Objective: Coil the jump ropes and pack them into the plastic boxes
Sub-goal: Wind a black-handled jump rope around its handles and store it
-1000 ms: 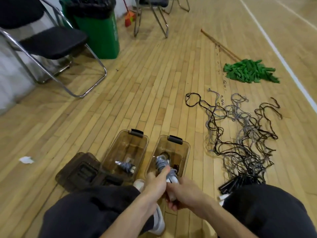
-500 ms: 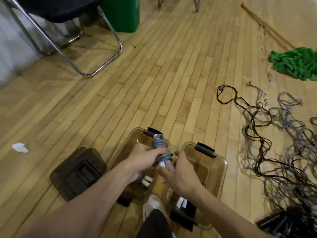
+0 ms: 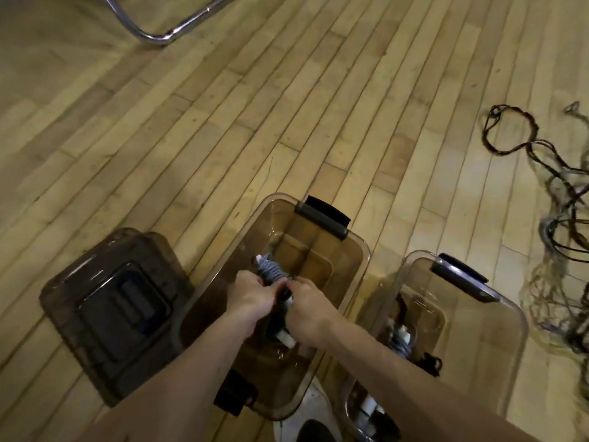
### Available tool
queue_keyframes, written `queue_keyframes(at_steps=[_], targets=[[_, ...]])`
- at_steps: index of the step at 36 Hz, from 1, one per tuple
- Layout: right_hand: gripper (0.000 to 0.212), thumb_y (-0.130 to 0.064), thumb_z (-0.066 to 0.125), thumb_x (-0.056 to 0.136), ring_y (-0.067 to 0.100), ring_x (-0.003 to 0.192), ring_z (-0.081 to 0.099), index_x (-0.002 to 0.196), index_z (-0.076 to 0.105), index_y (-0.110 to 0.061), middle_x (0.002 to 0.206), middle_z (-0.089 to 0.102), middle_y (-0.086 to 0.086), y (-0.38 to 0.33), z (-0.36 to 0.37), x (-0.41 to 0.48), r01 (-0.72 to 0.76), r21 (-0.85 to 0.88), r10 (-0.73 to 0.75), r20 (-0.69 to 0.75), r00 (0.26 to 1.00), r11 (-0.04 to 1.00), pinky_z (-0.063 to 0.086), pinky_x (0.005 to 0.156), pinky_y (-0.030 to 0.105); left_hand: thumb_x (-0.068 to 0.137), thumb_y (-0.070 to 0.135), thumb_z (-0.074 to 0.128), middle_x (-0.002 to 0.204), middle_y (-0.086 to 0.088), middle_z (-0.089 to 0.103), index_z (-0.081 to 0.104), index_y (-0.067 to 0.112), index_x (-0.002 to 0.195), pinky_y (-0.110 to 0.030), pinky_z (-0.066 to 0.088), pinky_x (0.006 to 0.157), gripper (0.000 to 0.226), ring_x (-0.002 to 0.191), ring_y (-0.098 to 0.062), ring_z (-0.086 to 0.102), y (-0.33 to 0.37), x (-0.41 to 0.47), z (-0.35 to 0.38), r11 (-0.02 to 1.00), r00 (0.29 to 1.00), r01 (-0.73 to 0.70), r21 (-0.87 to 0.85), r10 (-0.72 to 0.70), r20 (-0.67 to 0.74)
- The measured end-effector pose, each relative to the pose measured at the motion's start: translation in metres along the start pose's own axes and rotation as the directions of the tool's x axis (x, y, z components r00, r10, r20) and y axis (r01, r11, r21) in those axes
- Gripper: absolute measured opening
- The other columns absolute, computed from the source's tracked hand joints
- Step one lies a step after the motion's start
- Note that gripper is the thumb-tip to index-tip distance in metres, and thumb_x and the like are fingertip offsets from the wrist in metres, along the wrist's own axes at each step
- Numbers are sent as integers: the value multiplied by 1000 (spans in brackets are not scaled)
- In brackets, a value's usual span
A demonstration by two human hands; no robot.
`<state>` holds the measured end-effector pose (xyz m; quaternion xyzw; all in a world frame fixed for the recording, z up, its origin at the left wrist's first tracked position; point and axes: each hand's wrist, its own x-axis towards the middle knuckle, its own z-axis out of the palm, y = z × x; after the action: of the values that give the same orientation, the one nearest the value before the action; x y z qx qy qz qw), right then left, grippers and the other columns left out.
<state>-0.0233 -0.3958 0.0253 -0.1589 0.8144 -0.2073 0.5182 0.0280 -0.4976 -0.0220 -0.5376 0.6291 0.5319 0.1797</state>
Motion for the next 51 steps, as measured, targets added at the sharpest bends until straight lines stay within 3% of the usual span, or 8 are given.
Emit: queue_keyframes(at_steps=[9,16,24,29,32,36,43,51], targets=[[45,-3,57,95,23,103,53,138,51,-16,135,51,12,-8,9,17,-75,-54,82,148,986,996,44,85,32,92,26,67,108,-10,63,62,8,112,-30,43,66,27,95,-23,60,-5,10,6,905,985,-65,420,125,-116],[31,-5,48,99,18,92,61,124,63,-14,107,65,3,0,-34,-49,42,193,-17,-131,991,980,51,68,24,96,32,63,115,-9,66,63,21,117,-35,46,74,23,103,-30,63,41,-44,6,813,926,-279,511,369,-81],[30,3,45,93,14,93,65,106,62,-19,96,67,-6,104,-104,-185,88,418,192,-582,791,904,53,88,29,98,33,58,81,8,64,62,30,88,-32,55,70,11,76,-13,60,144,-195,87,576,692,-718,390,651,311],[28,-2,46,94,26,84,68,104,63,-22,96,70,6,227,-82,-279,-137,639,535,-485,692,757,57,79,47,96,34,61,66,13,53,64,27,83,-23,39,60,15,72,-13,57,153,-280,161,377,504,-859,346,504,701],[20,0,48,97,16,64,70,105,65,-6,80,75,8,277,-65,-324,-196,758,657,-368,658,622,59,60,30,96,36,62,72,14,53,59,28,78,-26,41,66,20,73,-10,55,133,-303,213,286,435,-895,341,396,809],[31,-8,54,99,-6,50,56,73,63,-22,55,67,-13,337,-39,-348,-286,780,736,-303,605,556,43,55,10,99,32,59,90,7,61,63,19,97,-26,42,62,14,79,-12,58,84,-305,285,243,462,-881,405,267,846],[18,-6,52,98,22,94,58,103,58,-22,106,63,8,436,24,-296,-317,862,784,-136,606,395,52,92,38,99,27,55,102,1,65,61,22,99,-32,55,82,8,90,-15,62,-8,-272,373,292,594,-789,541,133,793],[20,-15,49,103,17,99,57,122,55,-15,107,62,-2,467,7,-272,-278,898,837,-155,526,341,45,82,27,100,39,53,110,7,61,59,27,122,-25,52,77,26,88,-5,59,-58,-242,439,376,599,-778,503,206,774]])
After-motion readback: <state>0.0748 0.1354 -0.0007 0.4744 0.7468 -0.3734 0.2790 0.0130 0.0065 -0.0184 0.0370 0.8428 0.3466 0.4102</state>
